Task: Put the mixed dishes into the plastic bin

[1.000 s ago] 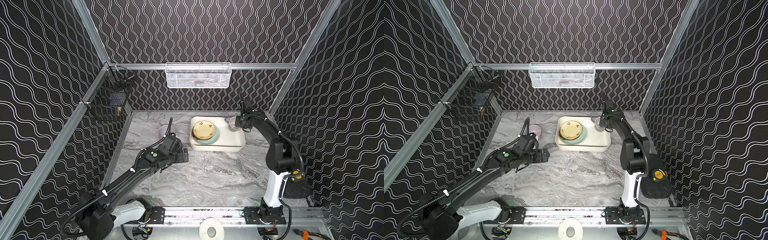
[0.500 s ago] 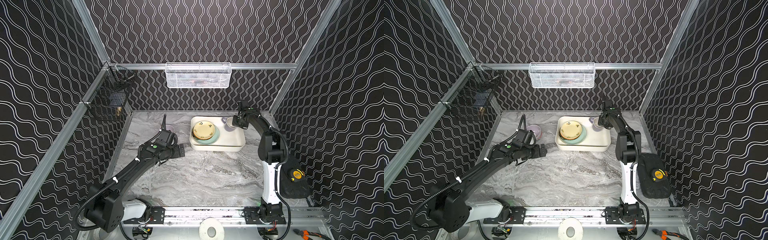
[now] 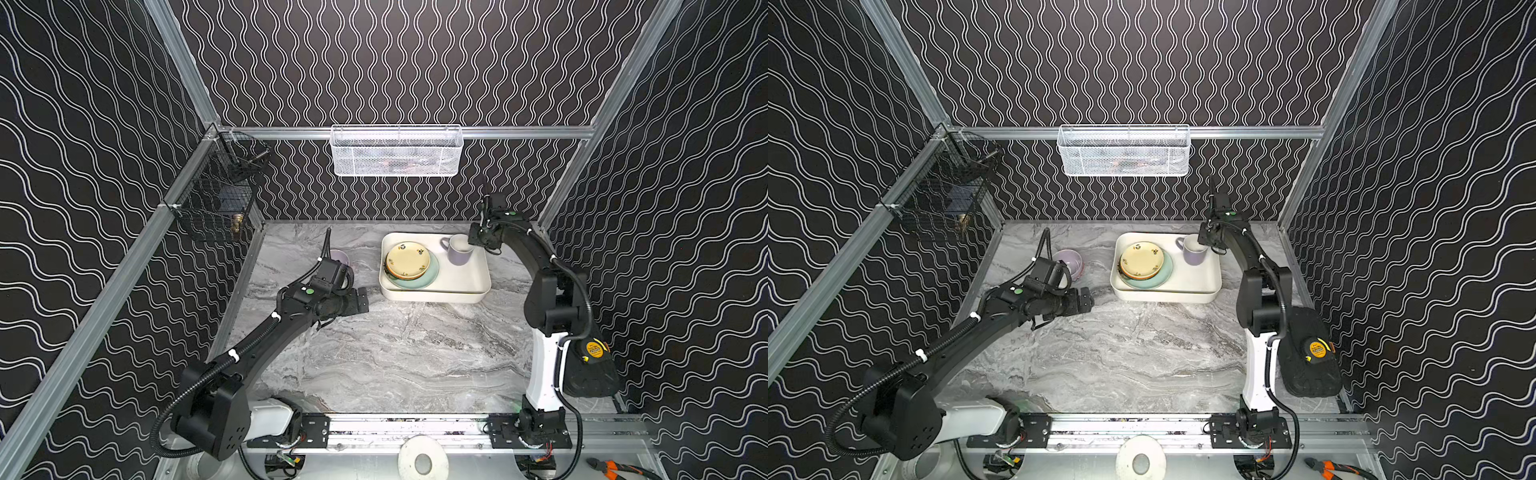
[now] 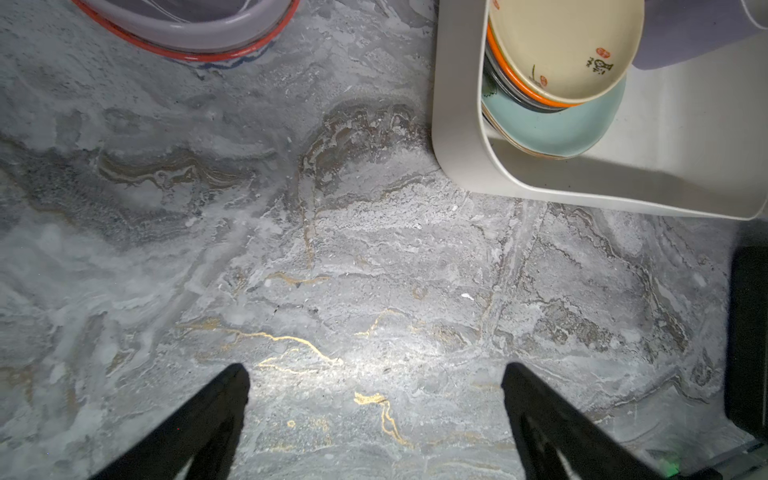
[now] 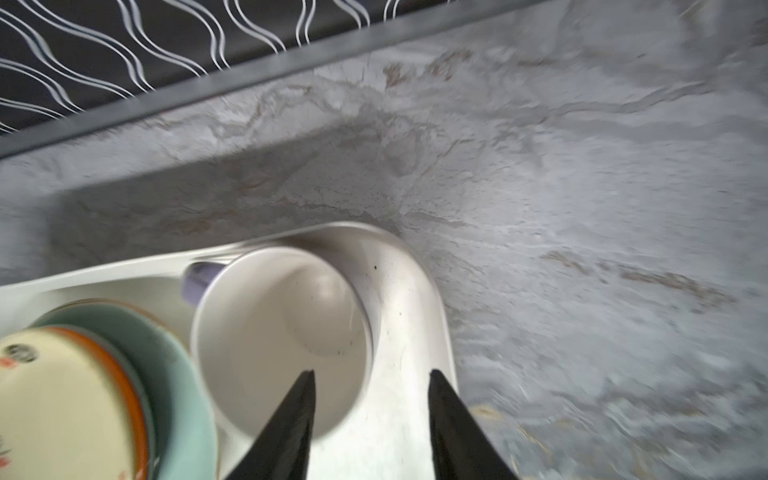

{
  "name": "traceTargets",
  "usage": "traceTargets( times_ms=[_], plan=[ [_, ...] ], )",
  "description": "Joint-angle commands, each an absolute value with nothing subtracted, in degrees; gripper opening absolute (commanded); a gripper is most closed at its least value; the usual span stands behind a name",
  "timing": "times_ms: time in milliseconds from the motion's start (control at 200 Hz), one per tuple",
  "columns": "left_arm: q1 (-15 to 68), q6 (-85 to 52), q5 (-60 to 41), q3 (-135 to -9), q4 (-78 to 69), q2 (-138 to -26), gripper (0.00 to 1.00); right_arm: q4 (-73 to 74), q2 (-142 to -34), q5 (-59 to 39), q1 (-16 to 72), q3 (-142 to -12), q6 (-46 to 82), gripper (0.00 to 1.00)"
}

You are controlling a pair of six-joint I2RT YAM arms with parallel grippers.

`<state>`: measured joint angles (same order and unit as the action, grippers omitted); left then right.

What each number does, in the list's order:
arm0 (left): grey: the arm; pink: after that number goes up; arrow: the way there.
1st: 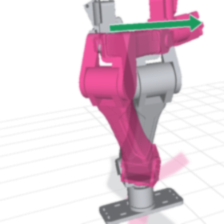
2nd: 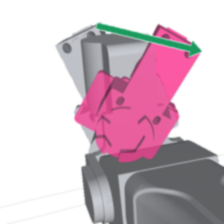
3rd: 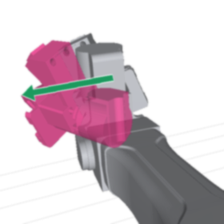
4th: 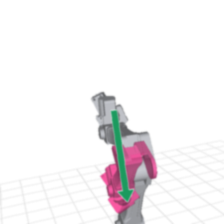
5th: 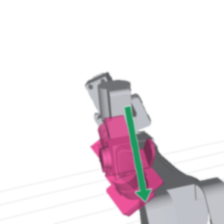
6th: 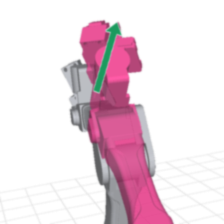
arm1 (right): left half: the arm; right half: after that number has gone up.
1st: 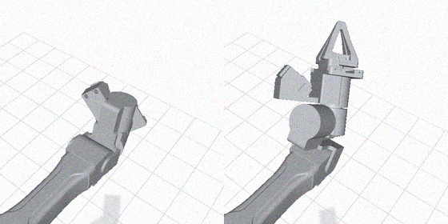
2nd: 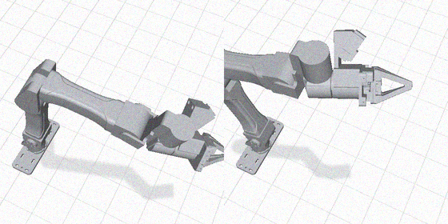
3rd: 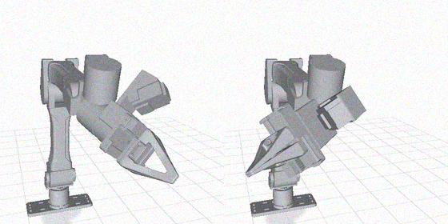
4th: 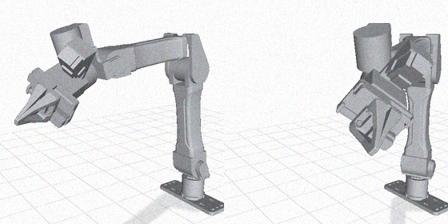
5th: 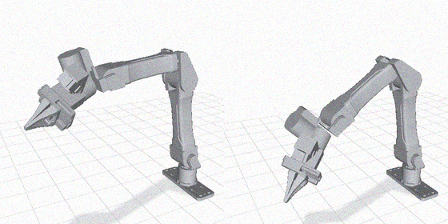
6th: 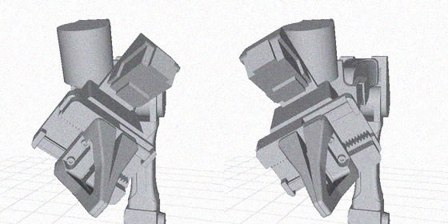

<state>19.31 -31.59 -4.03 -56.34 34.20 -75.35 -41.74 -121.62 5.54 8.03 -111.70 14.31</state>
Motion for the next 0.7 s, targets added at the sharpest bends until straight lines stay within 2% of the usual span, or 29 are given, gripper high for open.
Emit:
traceTargets(
  times_ms=[0,160,335,525,696],
  plan=[
    [18.25,-30.84,-1.59,-57.89,34.7,-76.02,0.99,-38.65,-115.58,5.87,8.69,-107.39,15.21,0.53],
    [14.67,-32.51,0.57,-60.47,34.81,-77.92,0.99,-31.69,-102.38,4.98,12.75,-93.74,18.11,0.55],
    [10.3,-34.09,3.25,-64.86,35.42,-82.23,0.99,-26.35,-90.38,5.37,21.48,-76.6,21.43,0.55],
    [5.4,-36.4,4.2,-68.86,35.06,-89.27,0.98,-21.8,-81.78,3.21,30.94,-62.37,24.73,0.54],
    [3.08,-39.42,4.53,-72.3,33.43,-95.87,0.97,-19.94,-76.35,2.27,33.79,-54.74,25.4,0.54]
  ],
)
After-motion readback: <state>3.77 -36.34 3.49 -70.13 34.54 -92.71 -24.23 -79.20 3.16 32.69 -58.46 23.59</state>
